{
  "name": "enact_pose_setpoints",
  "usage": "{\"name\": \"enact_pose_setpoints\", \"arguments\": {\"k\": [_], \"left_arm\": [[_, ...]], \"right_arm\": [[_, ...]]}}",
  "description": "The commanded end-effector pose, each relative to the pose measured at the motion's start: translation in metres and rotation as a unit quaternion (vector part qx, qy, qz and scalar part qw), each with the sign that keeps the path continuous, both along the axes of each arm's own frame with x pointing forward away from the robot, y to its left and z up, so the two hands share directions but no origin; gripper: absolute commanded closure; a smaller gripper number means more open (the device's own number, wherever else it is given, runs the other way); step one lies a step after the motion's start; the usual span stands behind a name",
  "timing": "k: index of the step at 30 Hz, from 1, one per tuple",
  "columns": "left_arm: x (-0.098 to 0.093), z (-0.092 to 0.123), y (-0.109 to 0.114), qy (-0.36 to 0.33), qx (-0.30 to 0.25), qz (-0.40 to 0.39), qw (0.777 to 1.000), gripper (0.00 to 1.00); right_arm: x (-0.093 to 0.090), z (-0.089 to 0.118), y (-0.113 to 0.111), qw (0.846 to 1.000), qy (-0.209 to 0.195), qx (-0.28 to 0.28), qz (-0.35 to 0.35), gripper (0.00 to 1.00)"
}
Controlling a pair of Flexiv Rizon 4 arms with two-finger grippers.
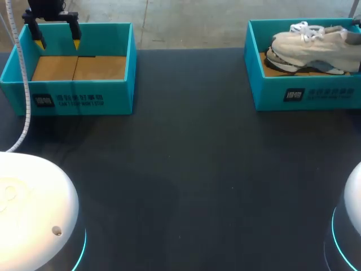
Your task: Take the shoe out of the shoebox, open the shoe tongue, remove and reinsert the insole, then place the shoe into the shoebox
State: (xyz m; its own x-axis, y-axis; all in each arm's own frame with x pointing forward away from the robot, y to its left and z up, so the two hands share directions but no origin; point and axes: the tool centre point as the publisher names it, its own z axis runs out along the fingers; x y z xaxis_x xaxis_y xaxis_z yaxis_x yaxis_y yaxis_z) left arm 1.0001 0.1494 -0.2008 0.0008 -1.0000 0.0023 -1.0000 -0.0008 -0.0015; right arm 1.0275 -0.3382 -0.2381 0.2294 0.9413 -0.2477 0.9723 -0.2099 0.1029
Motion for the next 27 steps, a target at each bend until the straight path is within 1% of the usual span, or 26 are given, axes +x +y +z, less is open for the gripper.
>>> {"name": "enact_pose_setpoints", "arguments": {"k": [1,6,15,18,27], "left_arm": [[0.0,0.0,0.0,0.0,0.0,0.0,1.0,0.0],[0.0,0.0,0.0,0.0,0.0,0.0,1.0,0.0],[0.0,0.0,0.0,0.0,0.0,0.0,1.0,0.0],[0.0,0.0,0.0,0.0,0.0,0.0,1.0,0.0],[0.0,0.0,0.0,0.0,0.0,0.0,1.0,0.0]], "right_arm": [[-0.01,0.035,0.012,1.0,-0.004,-0.006,0.002,1.0],[-0.013,0.053,0.021,1.0,-0.002,-0.013,0.004,1.0],[-0.017,0.072,0.031,1.0,-0.003,-0.012,0.012,1.0],[-0.018,0.075,0.032,1.0,-0.002,-0.004,0.007,1.0],[-0.018,0.075,0.032,1.0,-0.002,-0.004,0.007,1.0]]}}
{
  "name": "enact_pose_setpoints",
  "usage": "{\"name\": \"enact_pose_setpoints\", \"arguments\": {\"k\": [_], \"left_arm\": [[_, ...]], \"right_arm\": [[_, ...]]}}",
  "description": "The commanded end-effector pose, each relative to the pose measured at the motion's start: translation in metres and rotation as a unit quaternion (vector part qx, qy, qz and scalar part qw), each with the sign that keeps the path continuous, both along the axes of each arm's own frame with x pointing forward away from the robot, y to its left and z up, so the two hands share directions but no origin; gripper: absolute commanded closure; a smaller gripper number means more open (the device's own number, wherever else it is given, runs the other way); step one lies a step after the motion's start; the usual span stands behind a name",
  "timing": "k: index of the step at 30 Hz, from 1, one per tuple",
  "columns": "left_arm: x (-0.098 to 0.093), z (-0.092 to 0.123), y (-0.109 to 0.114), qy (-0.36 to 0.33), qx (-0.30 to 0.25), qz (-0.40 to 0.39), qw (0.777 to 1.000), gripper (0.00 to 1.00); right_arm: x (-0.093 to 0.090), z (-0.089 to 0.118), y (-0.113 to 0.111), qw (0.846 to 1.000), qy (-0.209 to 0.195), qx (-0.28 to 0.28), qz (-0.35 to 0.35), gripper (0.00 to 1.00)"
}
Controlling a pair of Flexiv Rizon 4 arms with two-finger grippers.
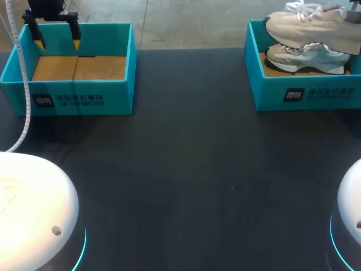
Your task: Take the shoe out of the shoebox, open the shoe tongue, remove and reinsert the insole, then place the shoe into the shoebox
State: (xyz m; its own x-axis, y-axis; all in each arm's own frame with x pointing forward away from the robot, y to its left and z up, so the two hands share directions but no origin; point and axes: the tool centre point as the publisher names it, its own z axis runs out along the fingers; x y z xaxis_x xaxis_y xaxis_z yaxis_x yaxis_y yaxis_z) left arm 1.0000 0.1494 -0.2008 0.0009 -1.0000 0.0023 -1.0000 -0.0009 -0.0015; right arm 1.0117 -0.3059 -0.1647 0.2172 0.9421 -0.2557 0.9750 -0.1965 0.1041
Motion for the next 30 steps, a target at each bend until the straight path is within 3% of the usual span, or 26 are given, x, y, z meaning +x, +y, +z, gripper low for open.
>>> {"name": "enact_pose_setpoints", "arguments": {"k": [1,15,23,30], "left_arm": [[0.0,0.0,0.0,0.0,0.0,0.0,1.0,0.0],[0.0,0.0,0.0,0.0,0.0,0.0,1.0,0.0],[0.0,0.0,0.0,0.0,0.0,0.0,1.0,0.0],[0.0,0.0,0.0,0.0,0.0,0.0,1.0,0.0]], "right_arm": [[-0.002,0.001,0.0,1.0,-0.002,0.0,0.001,1.0],[-0.005,0.003,0.003,1.0,-0.003,-0.005,-0.001,1.0],[-0.028,0.01,0.025,1.0,-0.009,-0.007,-0.007,1.0],[-0.058,0.012,0.062,1.0,-0.013,-0.004,-0.012,1.0]]}}
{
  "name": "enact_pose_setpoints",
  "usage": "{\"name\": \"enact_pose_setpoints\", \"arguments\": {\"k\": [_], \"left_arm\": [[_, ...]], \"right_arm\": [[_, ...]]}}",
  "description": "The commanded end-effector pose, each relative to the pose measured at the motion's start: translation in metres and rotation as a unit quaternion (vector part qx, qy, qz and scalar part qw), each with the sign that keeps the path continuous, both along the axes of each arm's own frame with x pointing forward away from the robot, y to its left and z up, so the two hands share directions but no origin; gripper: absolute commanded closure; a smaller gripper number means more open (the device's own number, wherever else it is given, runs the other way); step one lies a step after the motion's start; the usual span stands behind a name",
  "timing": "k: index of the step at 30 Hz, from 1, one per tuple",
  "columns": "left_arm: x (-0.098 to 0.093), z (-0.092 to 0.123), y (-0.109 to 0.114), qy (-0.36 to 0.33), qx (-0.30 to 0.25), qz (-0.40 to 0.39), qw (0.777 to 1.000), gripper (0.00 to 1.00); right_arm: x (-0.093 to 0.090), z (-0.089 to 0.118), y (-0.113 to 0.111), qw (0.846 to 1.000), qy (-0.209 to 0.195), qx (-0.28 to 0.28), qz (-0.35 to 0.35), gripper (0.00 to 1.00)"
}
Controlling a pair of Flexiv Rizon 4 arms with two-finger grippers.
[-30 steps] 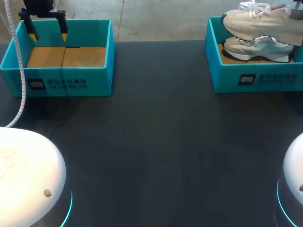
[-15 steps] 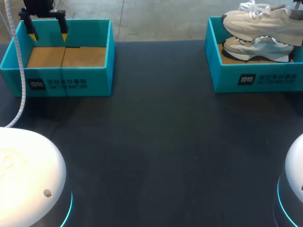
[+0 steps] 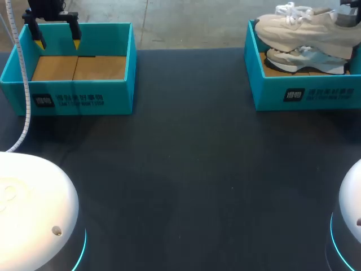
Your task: Take the shoe out of the shoebox, open the shoe tongue, remove and reinsert the insole, then place the shoe into the shoebox
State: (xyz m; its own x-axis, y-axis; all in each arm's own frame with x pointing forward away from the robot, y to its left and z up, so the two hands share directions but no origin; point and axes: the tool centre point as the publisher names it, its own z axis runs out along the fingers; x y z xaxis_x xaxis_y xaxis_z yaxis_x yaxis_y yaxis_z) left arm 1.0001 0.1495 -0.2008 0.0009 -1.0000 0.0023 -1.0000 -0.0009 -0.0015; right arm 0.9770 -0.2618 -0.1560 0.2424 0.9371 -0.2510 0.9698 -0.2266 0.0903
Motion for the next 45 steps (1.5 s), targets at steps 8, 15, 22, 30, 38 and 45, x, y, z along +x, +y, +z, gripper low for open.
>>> {"name": "enact_pose_setpoints", "arguments": {"k": [8,15,22,30,38,45], "left_arm": [[0.0,0.0,0.0,0.0,0.0,0.0,1.0,0.0],[0.0,0.0,0.0,0.0,0.0,0.0,1.0,0.0],[0.0,0.0,0.0,0.0,0.0,0.0,1.0,0.0],[0.0,0.0,0.0,0.0,0.0,0.0,1.0,0.0],[0.0,0.0,0.0,0.0,0.0,0.0,1.0,0.0],[0.0,0.0,0.0,0.0,0.0,0.0,1.0,0.0]], "right_arm": [[-0.056,-0.001,0.071,1.0,-0.011,-0.011,0.008,1.0],[-0.088,-0.002,0.121,1.0,-0.007,-0.016,0.004,1.0],[-0.117,-0.002,0.16,1.0,-0.007,-0.013,-0.001,1.0],[-0.157,-0.005,0.203,1.0,-0.004,-0.012,-0.007,1.0],[-0.196,-0.013,0.239,1.0,0.006,-0.013,-0.017,1.0],[-0.229,-0.02,0.266,1.0,0.007,-0.004,-0.025,1.0]]}}
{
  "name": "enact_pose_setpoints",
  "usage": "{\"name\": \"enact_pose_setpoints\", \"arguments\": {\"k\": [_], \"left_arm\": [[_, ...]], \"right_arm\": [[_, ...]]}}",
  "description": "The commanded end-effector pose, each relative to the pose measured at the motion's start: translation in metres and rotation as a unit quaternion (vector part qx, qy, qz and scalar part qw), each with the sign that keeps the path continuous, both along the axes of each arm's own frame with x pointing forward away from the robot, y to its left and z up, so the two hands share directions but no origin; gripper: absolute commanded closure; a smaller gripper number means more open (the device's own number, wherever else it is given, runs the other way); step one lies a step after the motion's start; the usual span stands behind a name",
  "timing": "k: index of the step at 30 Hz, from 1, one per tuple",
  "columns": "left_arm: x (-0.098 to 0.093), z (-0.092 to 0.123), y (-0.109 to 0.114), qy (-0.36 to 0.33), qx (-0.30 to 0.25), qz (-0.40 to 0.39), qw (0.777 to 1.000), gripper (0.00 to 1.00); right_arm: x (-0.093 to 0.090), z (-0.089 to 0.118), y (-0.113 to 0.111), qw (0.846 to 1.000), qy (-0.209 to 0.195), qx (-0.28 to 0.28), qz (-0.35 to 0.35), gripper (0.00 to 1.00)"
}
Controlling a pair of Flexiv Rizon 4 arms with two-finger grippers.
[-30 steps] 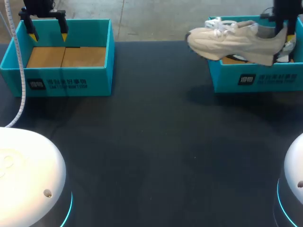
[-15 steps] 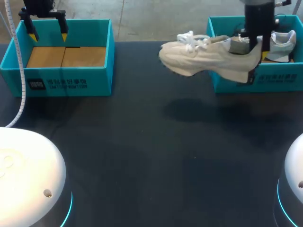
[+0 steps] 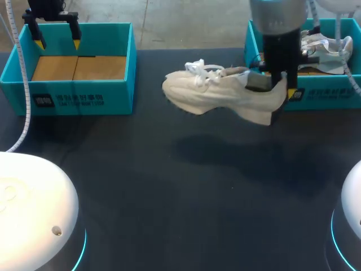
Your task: Take the shoe out of the shoebox, open the shoe tongue, remove and reinsert the insole, then place the shoe into the shoebox
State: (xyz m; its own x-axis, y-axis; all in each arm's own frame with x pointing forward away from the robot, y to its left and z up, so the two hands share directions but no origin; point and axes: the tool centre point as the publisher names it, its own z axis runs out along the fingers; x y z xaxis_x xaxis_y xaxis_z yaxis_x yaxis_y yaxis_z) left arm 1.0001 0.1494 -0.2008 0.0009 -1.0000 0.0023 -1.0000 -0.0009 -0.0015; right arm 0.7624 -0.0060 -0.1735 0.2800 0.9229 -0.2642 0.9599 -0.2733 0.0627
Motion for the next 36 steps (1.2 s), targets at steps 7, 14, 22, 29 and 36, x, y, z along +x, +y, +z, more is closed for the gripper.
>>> {"name": "enact_pose_setpoints", "arguments": {"k": [7,14,22,29,36], "left_arm": [[0.0,0.0,0.0,0.0,0.0,0.0,1.0,0.0],[0.0,0.0,0.0,0.0,0.0,0.0,1.0,0.0],[0.0,0.0,0.0,0.0,0.0,0.0,1.0,0.0],[0.0,0.0,0.0,0.0,0.0,0.0,1.0,0.0],[0.0,0.0,0.0,0.0,0.0,0.0,1.0,0.0]], "right_arm": [[-0.041,-0.007,0.033,1.0,-0.006,-0.003,-0.006,1.0],[-0.062,-0.015,0.055,1.0,-0.003,-0.012,-0.005,1.0],[-0.074,-0.034,0.072,1.0,-0.002,-0.026,-0.004,1.0],[-0.075,-0.07,0.074,0.999,0.005,-0.036,-0.013,1.0],[-0.075,-0.1,0.073,1.0,0.001,-0.024,-0.014,1.0]]}}
